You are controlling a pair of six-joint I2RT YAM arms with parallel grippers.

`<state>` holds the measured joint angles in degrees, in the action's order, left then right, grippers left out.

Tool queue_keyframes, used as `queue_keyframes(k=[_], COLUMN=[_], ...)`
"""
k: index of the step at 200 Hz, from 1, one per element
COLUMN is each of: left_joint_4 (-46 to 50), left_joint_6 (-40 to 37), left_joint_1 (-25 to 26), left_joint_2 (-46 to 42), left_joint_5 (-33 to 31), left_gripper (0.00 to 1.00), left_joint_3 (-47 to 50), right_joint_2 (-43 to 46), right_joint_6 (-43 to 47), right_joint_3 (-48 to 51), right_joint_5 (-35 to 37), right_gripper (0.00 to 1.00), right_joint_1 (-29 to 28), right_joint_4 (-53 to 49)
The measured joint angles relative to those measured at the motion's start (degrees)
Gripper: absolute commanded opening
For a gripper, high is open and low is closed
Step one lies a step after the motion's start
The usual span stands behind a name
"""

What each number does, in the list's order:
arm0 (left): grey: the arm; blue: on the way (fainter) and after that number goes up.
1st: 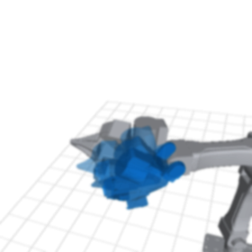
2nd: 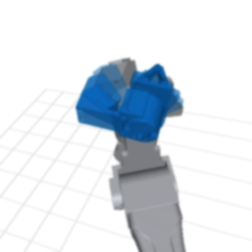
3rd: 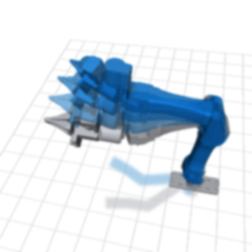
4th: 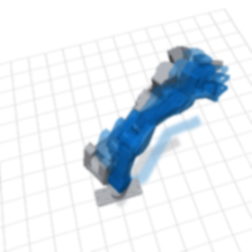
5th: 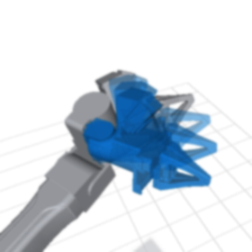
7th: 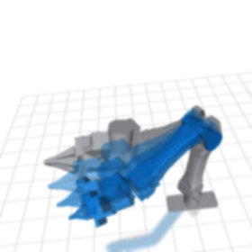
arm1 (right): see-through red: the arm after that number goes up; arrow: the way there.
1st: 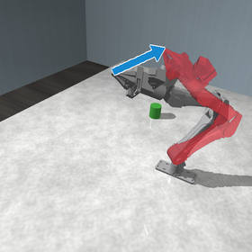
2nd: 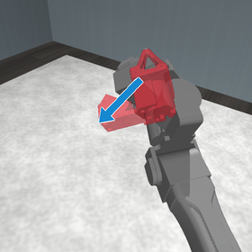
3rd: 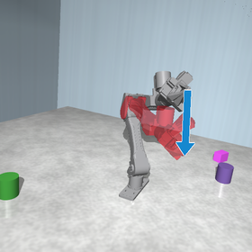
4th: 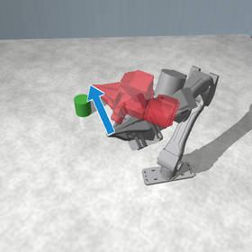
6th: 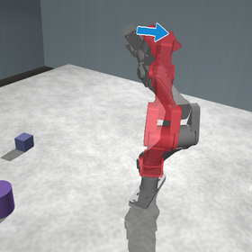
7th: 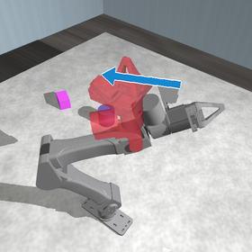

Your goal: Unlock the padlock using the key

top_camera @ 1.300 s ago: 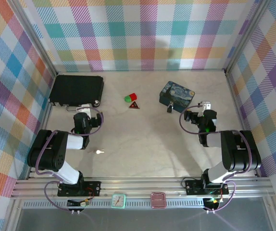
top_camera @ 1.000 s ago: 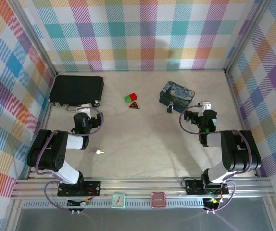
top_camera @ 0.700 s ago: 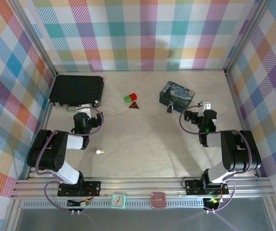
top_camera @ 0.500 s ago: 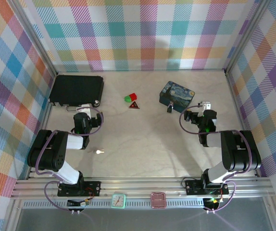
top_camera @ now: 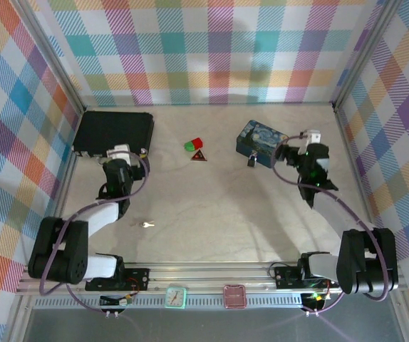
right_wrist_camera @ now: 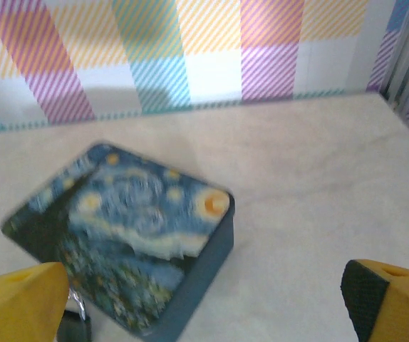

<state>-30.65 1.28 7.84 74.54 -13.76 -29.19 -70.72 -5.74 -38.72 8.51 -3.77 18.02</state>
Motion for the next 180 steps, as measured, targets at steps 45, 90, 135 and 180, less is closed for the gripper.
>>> queue_keyframes(k=[45,90,135,180], left_joint_4=[10.1,12.8,13.8,12.3], left_joint_6=[10.2,20.0,26.6,28.8], left_joint_1=[4.0,11.3,15.0,15.0], left_joint_2=[-3.2,2.8,8.2,8.7], left_joint_5=[4.5,13.2,17.5,20.1], left_gripper=[1.0,1.0,1.0,1.0], left_joint_3=[-11.8,-13.1,-11.9,-11.8], right_joint_2=[-10.9,-33.8,-49.0,-59.3], right_joint_6=[-3.5,-4.1,-3.8,0.4], right_joint_3=[-21.2,-46.9,-61.2,-73.0], right_joint_5=[-0.9,-4.5,-11.3,-15.8], right_gripper=[0.99,0.99,0.99,1.0], right_joint_1=[0.0,0.0,-0.5,-3.7], right_joint_4=[-15.1,-31.0,-39.7,-46.9])
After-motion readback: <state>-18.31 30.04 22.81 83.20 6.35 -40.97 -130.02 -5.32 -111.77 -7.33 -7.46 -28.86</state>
